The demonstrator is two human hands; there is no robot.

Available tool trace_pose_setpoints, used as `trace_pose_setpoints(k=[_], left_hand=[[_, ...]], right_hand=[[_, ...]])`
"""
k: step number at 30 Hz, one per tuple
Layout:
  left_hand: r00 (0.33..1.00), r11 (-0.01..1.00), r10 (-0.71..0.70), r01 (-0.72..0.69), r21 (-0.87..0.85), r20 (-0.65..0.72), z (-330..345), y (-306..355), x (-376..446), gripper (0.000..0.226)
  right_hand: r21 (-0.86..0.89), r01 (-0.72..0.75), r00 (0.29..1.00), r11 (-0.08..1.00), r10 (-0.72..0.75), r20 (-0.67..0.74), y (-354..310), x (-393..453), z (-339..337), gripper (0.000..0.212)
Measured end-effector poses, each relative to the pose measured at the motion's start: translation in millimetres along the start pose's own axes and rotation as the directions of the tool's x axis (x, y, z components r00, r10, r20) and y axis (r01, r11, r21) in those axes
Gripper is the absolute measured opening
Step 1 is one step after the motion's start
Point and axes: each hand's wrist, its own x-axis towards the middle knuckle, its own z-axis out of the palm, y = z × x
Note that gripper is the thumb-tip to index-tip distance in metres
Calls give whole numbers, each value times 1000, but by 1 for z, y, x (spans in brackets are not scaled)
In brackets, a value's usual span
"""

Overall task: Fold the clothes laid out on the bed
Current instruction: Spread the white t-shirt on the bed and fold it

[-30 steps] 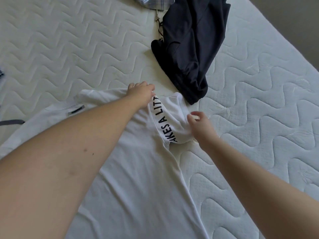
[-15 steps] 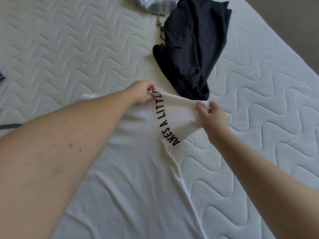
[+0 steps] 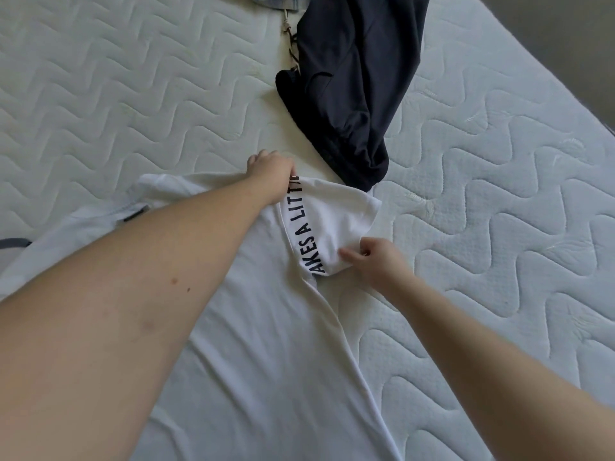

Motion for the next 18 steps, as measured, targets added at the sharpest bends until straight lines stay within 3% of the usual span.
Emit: trace_pose_setpoints(k=[3, 7, 10, 13, 15, 18], left_hand=[[999, 1000, 0, -1, -23, -38, 0, 3, -5, 34], [972, 979, 1, -49, -200, -234, 7, 10, -29, 42], [943, 942, -17, -96, -321, -332, 17, 22, -63, 42], [928, 921, -12, -135, -366, -373, 37, 29, -109, 22], [936, 889, -36, -130, -439, -350, 51, 33, -140, 18], [975, 842, -170, 67, -535, -145, 71, 40, -172, 35]], right_hand=[[343, -6, 999, 939, 19, -34, -2, -6, -13, 19], [171, 122, 988, 978, -103, -111, 6, -15, -20, 24], [76, 33, 992, 997, -24, -125, 16, -14, -12, 23], [158, -42, 996, 987, 54, -74, 24, -15, -5, 20], [225, -59, 998, 973, 65, -18, 24, -17, -3, 22], [105, -58, 997, 993, 52, 51, 18, -18, 0, 34]])
